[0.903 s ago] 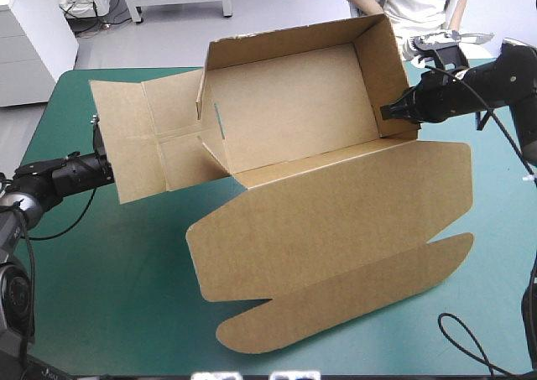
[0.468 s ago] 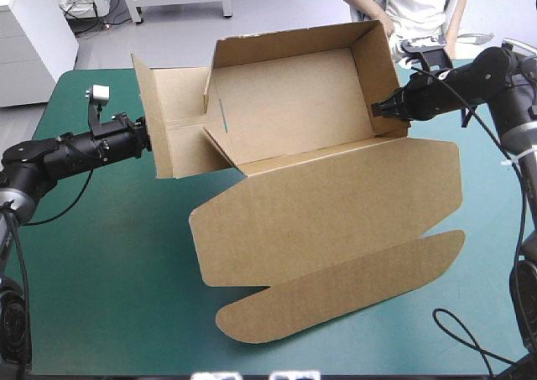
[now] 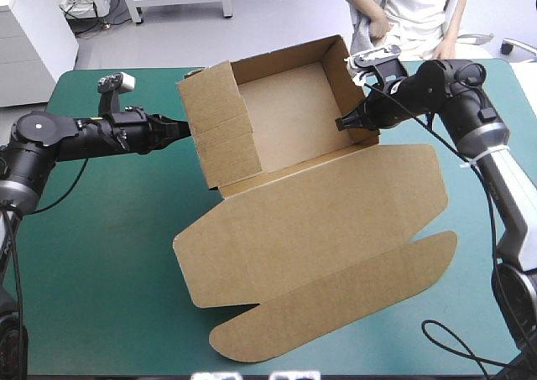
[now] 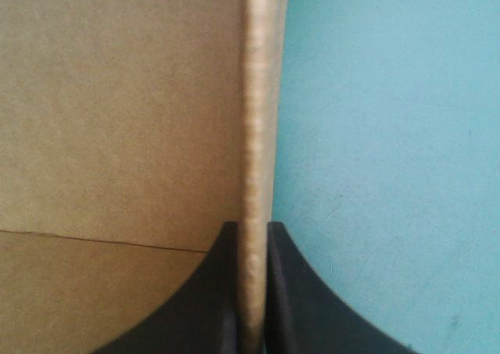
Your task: Fold the box
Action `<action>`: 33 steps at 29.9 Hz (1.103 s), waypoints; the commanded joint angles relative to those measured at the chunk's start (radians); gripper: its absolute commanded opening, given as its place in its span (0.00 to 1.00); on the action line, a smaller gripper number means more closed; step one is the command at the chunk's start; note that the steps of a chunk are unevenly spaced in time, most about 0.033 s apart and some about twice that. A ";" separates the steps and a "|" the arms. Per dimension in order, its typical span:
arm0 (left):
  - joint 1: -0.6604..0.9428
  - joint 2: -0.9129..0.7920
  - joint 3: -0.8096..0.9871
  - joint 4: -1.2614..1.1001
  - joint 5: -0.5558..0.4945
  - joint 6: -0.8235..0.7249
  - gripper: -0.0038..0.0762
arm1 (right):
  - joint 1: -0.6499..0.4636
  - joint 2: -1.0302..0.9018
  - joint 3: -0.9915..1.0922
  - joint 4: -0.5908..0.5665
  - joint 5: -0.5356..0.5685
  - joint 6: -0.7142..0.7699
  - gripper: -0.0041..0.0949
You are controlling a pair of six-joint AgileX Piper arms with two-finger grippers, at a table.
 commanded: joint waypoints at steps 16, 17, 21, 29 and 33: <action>-0.185 -0.074 -0.158 0.440 -0.066 -0.286 0.06 | 0.026 -0.018 -0.030 -0.021 -0.064 0.049 0.03; -0.185 -0.074 -0.158 0.459 -0.066 -0.286 0.08 | 0.026 -0.014 -0.030 -0.021 -0.064 0.049 0.03; -0.185 -0.074 -0.158 0.497 -0.051 -0.286 0.34 | 0.026 -0.007 -0.030 -0.021 -0.062 0.049 0.03; -0.183 -0.074 -0.158 0.420 -0.051 -0.380 0.74 | 0.026 0.021 -0.030 -0.033 -0.056 0.049 0.03; -0.183 -0.074 -0.158 0.398 -0.039 -0.402 0.73 | 0.026 0.028 -0.030 -0.033 -0.054 0.049 0.03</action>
